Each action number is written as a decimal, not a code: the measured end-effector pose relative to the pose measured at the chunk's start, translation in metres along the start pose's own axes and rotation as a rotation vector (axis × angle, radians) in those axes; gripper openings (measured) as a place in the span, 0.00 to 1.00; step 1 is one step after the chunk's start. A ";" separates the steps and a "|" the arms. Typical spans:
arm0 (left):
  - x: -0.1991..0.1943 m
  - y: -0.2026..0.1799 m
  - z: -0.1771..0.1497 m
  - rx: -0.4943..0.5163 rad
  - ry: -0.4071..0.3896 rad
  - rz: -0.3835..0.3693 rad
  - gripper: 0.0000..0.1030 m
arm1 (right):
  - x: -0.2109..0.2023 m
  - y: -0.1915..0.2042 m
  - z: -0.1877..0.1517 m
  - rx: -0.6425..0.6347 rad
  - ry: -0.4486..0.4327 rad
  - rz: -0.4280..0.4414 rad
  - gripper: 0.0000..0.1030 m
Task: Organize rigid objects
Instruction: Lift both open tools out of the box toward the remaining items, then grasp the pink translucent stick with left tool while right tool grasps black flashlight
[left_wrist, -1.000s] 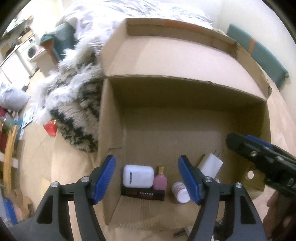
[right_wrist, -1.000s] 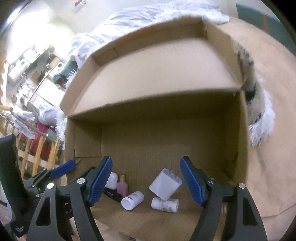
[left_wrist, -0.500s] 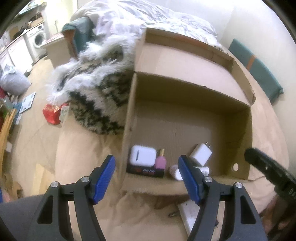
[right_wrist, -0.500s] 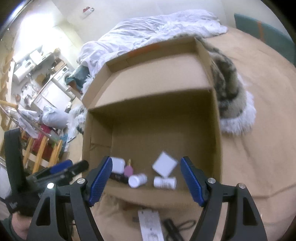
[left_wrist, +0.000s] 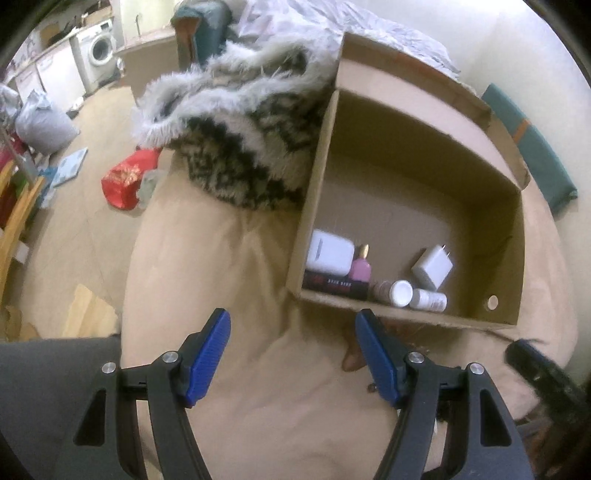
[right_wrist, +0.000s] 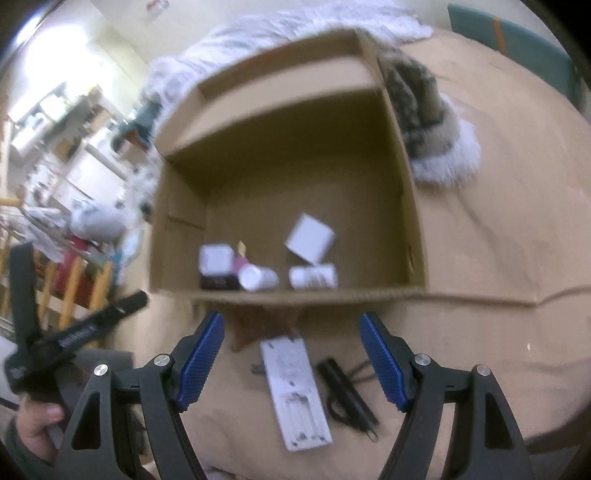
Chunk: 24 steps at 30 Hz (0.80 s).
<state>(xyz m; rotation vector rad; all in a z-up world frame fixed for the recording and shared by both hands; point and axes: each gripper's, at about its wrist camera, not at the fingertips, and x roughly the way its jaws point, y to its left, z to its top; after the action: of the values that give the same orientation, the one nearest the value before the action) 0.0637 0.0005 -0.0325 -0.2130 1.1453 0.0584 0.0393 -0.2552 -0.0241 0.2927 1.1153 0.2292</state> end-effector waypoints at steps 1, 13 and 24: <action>0.003 0.002 -0.001 -0.011 0.013 -0.008 0.65 | 0.005 0.000 -0.002 0.000 0.019 -0.009 0.78; 0.067 -0.010 -0.012 -0.093 0.248 -0.087 0.73 | 0.016 -0.028 0.004 0.147 0.054 -0.036 0.78; 0.122 -0.056 -0.020 -0.092 0.350 -0.176 0.96 | 0.023 -0.057 0.005 0.290 0.085 0.040 0.78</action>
<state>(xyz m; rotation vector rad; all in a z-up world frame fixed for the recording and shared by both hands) 0.1048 -0.0657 -0.1432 -0.4172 1.4688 -0.0856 0.0560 -0.3015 -0.0611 0.5673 1.2280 0.1152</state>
